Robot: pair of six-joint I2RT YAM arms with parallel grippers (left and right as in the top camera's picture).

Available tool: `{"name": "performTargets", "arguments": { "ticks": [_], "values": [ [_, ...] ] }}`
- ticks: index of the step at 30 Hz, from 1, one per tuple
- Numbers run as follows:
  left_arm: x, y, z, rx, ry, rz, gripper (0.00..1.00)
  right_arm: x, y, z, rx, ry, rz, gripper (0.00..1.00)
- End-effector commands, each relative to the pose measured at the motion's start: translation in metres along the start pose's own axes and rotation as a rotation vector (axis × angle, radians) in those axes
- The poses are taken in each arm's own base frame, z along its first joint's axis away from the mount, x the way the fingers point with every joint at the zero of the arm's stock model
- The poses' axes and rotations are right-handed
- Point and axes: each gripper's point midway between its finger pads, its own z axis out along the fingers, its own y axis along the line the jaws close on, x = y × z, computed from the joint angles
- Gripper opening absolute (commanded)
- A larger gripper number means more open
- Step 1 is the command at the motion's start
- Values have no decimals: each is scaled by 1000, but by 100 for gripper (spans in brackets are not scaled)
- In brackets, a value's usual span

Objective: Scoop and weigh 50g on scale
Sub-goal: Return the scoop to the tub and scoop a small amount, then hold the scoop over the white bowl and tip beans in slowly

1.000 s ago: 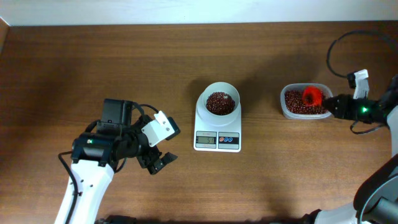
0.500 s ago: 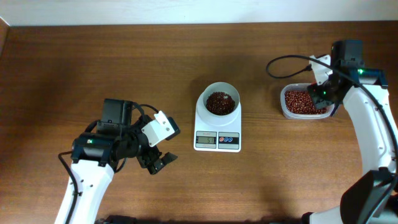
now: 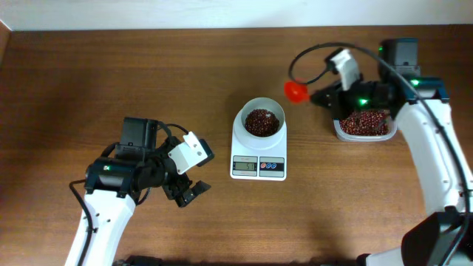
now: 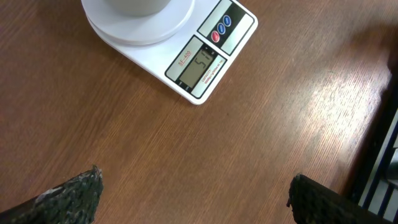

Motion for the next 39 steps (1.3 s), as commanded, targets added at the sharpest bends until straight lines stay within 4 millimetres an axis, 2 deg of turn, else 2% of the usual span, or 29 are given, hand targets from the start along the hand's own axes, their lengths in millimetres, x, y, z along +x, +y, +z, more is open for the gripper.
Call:
{"name": "performTargets", "arguments": {
  "ticks": [1,3,6,10,13,16,28,34,37,39],
  "values": [
    [0,-2,0,12,-9,9,99,4,17,31,-20,76,-101,4],
    [0,-2,0,12,-9,9,99,16,19,54,-7,154,-119,4],
    [0,-2,0,12,-9,9,99,35,4,74,84,270,-140,4],
    [0,-2,0,12,-9,9,99,36,9,89,65,278,-161,4],
    [0,-2,0,12,-9,9,99,41,4,100,62,290,-159,4],
    [0,-2,0,12,-9,9,99,43,-7,101,112,305,-169,4],
    [0,-2,0,12,-9,9,99,47,-5,110,101,320,-175,4],
    [0,-2,0,12,-9,9,99,52,15,119,51,350,-188,4],
    [0,-2,0,12,-9,9,99,49,38,120,-72,309,-150,4],
    [0,-2,0,13,-10,9,99,50,39,120,-75,312,-114,4]
  ]
}}
